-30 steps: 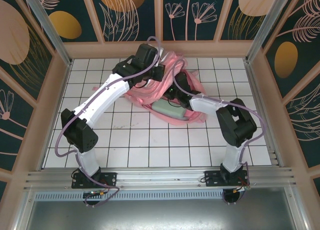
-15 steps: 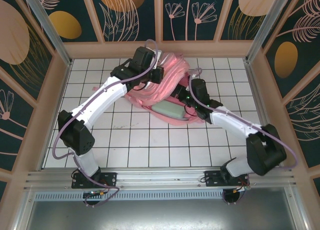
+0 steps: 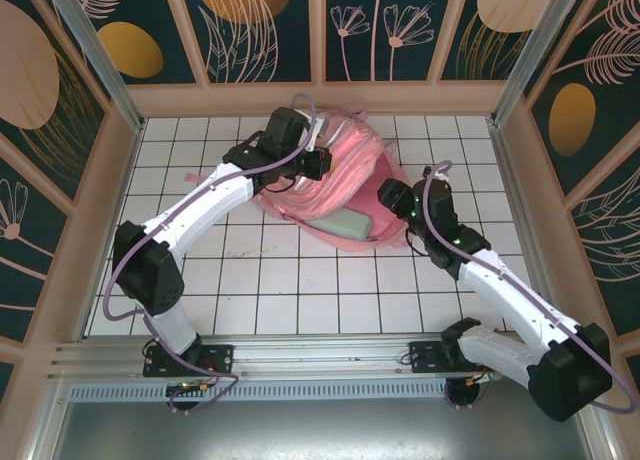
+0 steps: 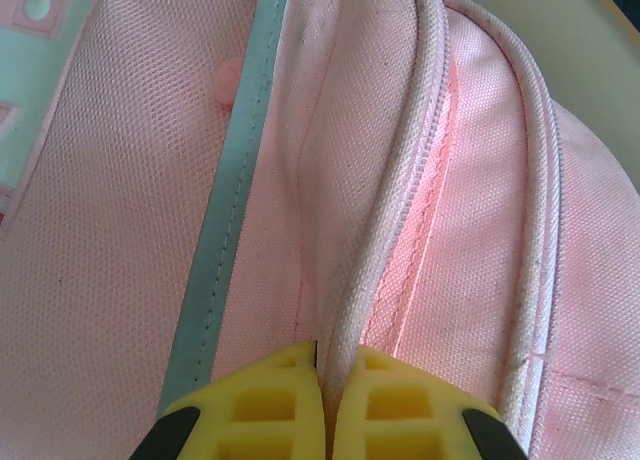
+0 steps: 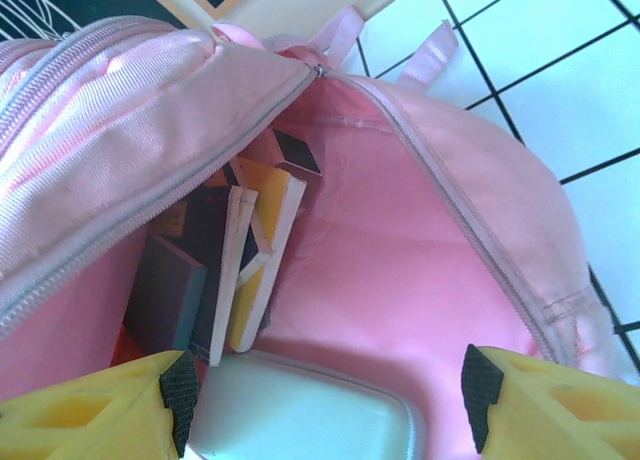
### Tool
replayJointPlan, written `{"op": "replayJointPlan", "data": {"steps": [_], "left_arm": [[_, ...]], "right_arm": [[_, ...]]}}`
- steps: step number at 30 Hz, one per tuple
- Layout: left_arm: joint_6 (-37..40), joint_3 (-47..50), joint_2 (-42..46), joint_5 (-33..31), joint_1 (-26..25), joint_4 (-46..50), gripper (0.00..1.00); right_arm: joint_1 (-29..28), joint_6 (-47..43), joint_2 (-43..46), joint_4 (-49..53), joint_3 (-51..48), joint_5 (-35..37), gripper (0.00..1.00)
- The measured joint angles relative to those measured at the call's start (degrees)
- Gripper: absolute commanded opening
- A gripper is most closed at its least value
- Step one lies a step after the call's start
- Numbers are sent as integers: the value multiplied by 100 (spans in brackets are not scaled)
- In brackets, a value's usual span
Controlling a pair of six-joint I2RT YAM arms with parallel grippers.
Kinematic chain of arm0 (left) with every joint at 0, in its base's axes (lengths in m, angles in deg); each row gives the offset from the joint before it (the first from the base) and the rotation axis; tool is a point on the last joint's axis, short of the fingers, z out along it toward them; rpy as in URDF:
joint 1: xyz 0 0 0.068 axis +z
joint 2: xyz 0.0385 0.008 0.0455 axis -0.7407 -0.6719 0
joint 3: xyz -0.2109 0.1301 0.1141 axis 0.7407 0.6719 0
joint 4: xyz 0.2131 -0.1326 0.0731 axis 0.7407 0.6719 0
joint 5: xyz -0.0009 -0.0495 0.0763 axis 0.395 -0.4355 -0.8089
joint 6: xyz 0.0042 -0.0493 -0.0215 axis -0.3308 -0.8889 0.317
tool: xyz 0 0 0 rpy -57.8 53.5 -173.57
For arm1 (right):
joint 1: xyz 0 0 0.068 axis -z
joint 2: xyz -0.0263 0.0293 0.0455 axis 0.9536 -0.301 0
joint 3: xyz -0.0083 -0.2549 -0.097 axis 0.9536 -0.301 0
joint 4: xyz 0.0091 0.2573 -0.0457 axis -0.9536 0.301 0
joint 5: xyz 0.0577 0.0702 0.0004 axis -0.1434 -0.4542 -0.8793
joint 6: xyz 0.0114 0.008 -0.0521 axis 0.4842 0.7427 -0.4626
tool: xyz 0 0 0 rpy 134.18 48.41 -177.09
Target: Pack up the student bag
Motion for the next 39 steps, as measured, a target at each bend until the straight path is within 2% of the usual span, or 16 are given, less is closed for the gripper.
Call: {"op": "replayJointPlan", "data": {"steps": [5, 14, 23, 27, 33, 39], "left_arm": [[-44, 411, 170, 138, -7, -212, 0], [-72, 758, 195, 153, -302, -365, 0], [20, 1178, 293, 219, -426, -387, 0], [118, 1784, 885, 122, -435, -365, 0], [223, 2594, 2129, -249, -431, -260, 0], [219, 3453, 2430, -205, -531, -234, 0]], "right_arm": [[201, -273, 9, 236, 0, 48, 73], [1644, -310, -391, 476, 232, -466, 73], [1779, -302, -1360, 470, 540, -1093, 72], [1790, -238, -1569, 450, 540, -1287, 71], [1805, -223, -1587, 391, 555, -1574, 63], [1805, -225, -1593, 203, 562, -2144, 45]]}}
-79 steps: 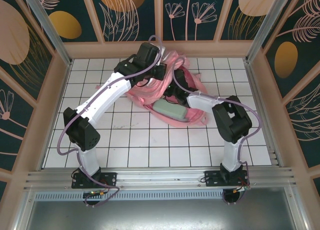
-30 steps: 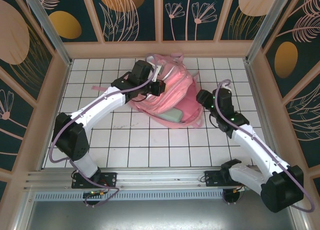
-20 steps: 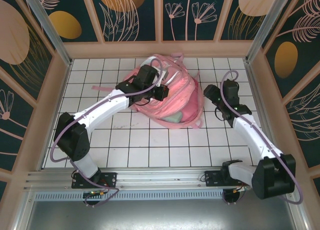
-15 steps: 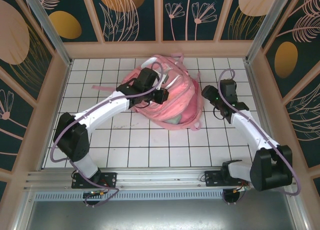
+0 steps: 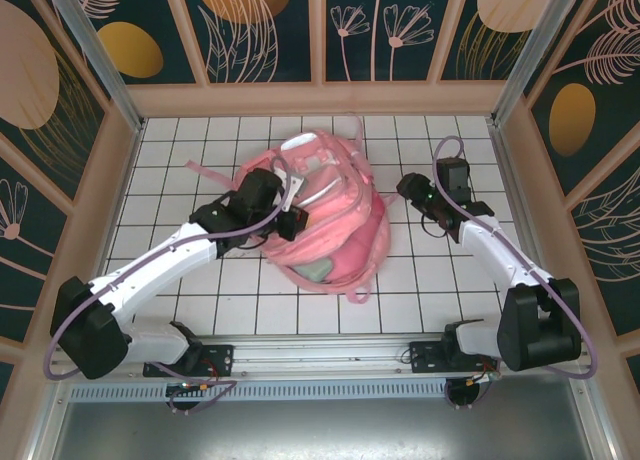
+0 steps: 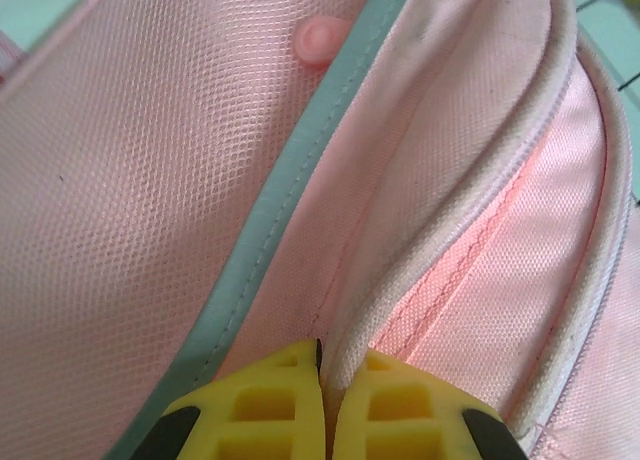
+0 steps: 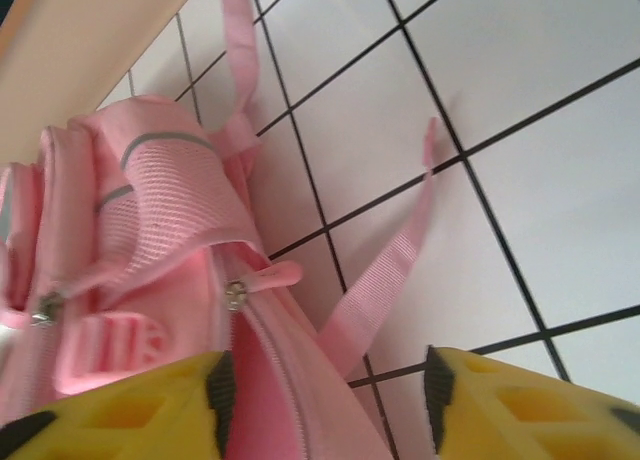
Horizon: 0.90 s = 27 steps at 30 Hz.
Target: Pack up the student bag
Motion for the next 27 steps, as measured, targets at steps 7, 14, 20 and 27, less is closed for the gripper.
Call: {"op": "replayJointPlan", "data": {"steps": [7, 14, 20, 27], "left_arm": [[-2, 450, 210, -46, 4, 166, 0], [-42, 627, 264, -48, 4, 173, 0], [-85, 667, 444, -35, 48, 181, 0], [-442, 188, 811, 131, 310, 199, 0]], "right_arm": [[-70, 13, -328, -352, -44, -804, 33], [-417, -20, -1187, -396, 48, -1104, 37], [-590, -151, -1637, -400, 516, -1082, 38], [-817, -258, -1602, -431, 588, -741, 36]]}}
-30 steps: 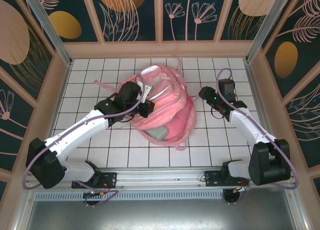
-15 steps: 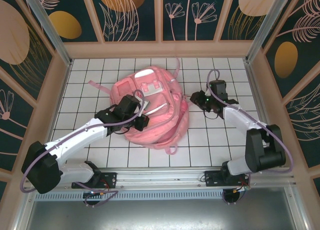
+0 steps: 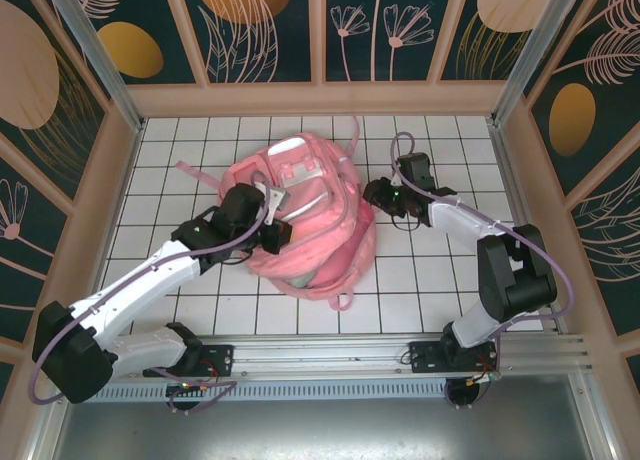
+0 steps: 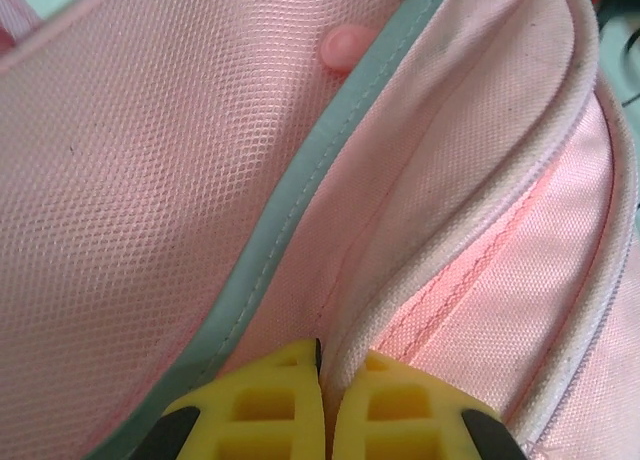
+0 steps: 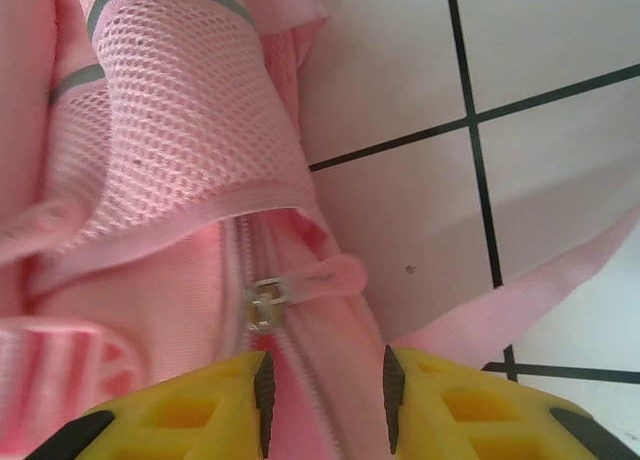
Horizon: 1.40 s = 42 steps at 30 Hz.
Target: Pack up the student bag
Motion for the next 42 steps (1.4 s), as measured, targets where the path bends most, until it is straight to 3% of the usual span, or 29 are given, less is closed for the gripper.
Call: {"op": "replayJointPlan", "data": {"steps": [5, 12, 19, 22, 26, 31, 37, 42], "left_arm": [[-293, -619, -90, 125, 109, 52, 0], [-503, -739, -142, 321, 111, 181, 0], [-494, -560, -35, 326, 114, 264, 0], [-389, -160, 140, 411, 103, 291, 0], [-197, 264, 216, 431, 70, 496, 0], [-76, 323, 214, 74, 66, 905, 0], [-319, 382, 212, -407, 63, 1043, 0], [-835, 907, 382, -431, 66, 804, 0]], "right_arm": [[2, -42, 387, 11, -142, 302, 34], [68, -103, 745, -24, -212, 492, 33], [98, -33, 168, -164, -155, 144, 32], [22, 0, -136, -166, -179, 105, 22], [-380, 2, -195, -170, -363, 140, 16], [-1314, -85, -186, -203, -638, 136, 9], [-1799, -98, 175, -190, -975, 46, 8], [-1303, 9, 1025, -184, -1198, 175, 17]]}}
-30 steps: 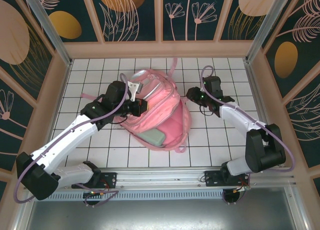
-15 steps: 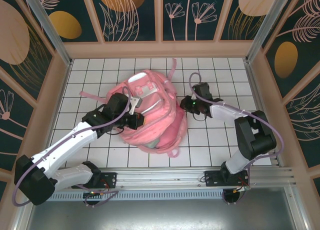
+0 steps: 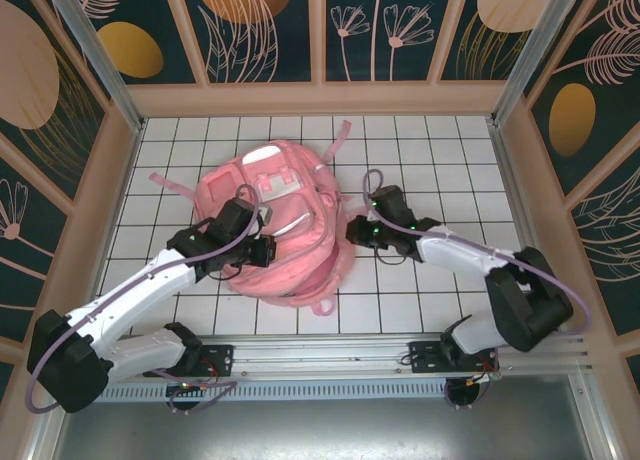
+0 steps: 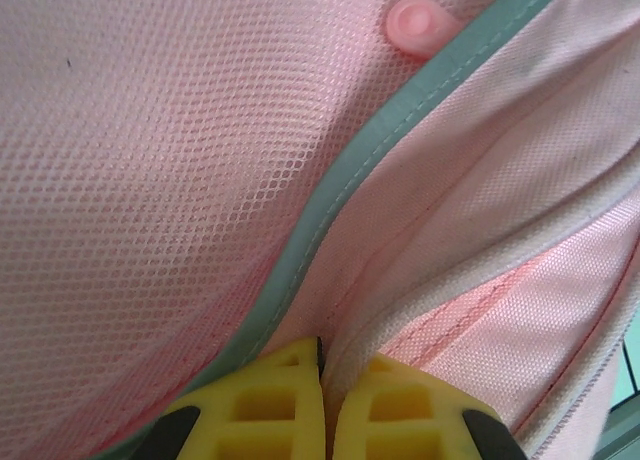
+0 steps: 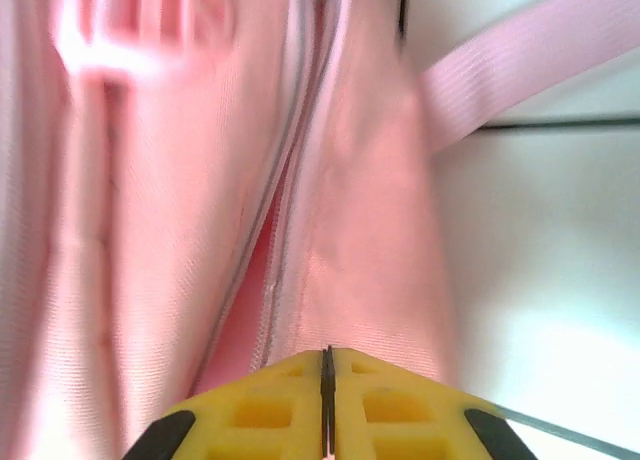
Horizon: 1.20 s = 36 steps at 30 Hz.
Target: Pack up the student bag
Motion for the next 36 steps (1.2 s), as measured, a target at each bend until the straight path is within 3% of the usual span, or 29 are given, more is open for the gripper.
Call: {"op": "replayJointPlan", "data": {"steps": [4, 8, 11, 15, 22, 28, 36], "left_arm": [[-308, 450, 278, 79, 2, -131, 0], [-507, 645, 197, 195, 7, -236, 0], [-588, 649, 70, 245, 11, -295, 0], [-608, 649, -57, 275, 11, -341, 0], [-612, 649, -68, 275, 11, -358, 0], [-645, 649, -20, 280, 11, -361, 0], [-691, 649, 105, 286, 11, -369, 0]], "right_arm": [[704, 114, 240, -175, -24, -157, 21], [820, 125, -245, -234, 269, -400, 24], [813, 116, -820, -332, 632, -560, 38], [817, 273, -1565, -470, 1169, -787, 49], [1010, 1357, -2256, -1193, 1523, -1272, 48], [1113, 2540, -3056, -2334, 1672, -1969, 58], [1075, 3032, -3580, -2771, 2017, -2321, 54]]}}
